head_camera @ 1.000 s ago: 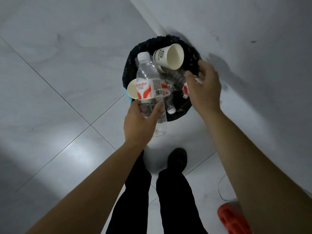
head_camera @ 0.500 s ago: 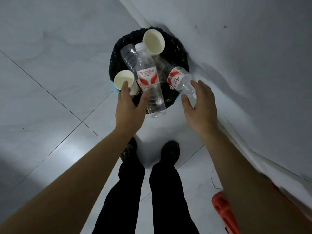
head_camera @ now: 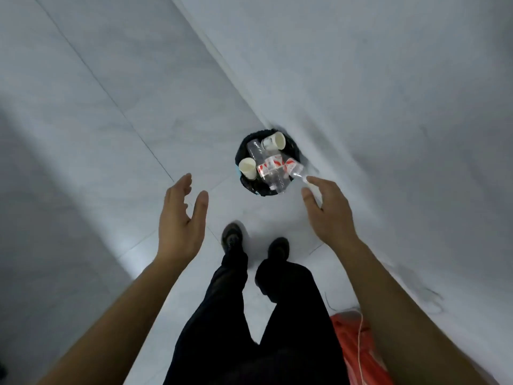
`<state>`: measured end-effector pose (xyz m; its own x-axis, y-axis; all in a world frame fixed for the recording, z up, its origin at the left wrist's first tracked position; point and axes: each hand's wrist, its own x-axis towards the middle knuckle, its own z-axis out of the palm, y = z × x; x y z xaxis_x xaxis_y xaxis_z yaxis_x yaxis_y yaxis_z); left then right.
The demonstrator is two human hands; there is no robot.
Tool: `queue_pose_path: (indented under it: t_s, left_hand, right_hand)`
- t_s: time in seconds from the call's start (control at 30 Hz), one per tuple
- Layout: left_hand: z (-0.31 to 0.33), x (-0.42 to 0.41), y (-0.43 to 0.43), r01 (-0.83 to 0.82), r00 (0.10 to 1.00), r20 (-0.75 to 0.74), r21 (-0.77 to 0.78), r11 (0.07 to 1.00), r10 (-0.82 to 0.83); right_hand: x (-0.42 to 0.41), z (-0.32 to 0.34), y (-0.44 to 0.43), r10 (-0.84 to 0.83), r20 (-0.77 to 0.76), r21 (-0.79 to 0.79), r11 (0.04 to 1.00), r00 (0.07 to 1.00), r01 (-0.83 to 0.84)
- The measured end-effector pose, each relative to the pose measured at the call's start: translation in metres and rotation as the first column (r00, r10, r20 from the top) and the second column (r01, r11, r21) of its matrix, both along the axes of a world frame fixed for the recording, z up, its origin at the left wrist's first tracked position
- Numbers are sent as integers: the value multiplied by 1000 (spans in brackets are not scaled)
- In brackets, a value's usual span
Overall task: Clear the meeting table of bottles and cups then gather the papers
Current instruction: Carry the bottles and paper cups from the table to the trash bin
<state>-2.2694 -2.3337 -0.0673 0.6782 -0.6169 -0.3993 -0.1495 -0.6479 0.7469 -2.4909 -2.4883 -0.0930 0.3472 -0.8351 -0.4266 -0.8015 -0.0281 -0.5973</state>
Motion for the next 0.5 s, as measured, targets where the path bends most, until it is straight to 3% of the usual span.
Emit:
queue_pose_path:
  t_s: [0.13,0.27,0.5]
  left_hand:
    - [122,4,51,-125,988,70,-152,980,137]
    - [184,-16,111,-313,926,114,-299,902,360]
    - [214,-98,183,-639,710,38,-387,665,704]
  right_hand:
    - [4,123,26,-43,208,-90,994,977,63]
    - [0,193,59,-46,393,-119,988,918,100]
    - [-4,236,88,301,463,-97,952,834,-290]
